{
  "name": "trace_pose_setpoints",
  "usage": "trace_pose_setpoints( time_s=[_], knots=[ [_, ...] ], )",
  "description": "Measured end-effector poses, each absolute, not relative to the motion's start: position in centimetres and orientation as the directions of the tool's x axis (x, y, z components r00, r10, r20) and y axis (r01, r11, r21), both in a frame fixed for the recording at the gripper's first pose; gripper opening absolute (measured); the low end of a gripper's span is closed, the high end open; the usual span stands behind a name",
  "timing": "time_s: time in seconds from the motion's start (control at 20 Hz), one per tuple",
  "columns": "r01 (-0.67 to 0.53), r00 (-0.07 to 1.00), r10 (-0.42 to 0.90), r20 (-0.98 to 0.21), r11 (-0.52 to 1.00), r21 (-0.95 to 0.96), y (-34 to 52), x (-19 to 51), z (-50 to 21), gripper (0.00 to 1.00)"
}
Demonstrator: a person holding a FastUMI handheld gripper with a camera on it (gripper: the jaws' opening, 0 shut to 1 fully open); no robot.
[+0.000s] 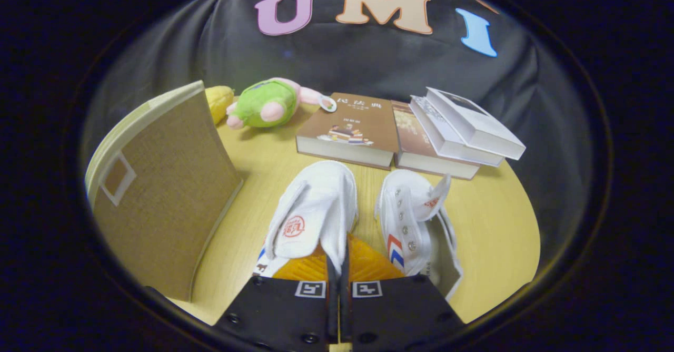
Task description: Open the storage box then place both shoes into the box .Put the left shoe in first, then the right shoe, with the right side of both shoes facing outward in a uniform manner.
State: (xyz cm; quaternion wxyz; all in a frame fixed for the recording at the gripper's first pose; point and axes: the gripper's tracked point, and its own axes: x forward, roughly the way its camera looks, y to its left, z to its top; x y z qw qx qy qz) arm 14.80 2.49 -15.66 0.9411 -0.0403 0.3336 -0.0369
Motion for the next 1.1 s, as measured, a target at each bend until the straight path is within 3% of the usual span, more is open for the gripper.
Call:
trace_pose_setpoints(
  time_s=[0.55, 0.9, 1.1],
  knots=[
    [0.044, 0.858, -0.053, -0.511, 0.999, -0.03, 4.9, 12.9, -6.0, 0.04],
    [0.006, 0.924, 0.031, -0.381, 0.995, 0.096, 8.8, 12.0, 4.5, 0.04],
    [-0.052, 0.919, 0.118, -0.377, 0.982, 0.18, 13.9, 12.0, 6.8, 0.04]
  ],
)
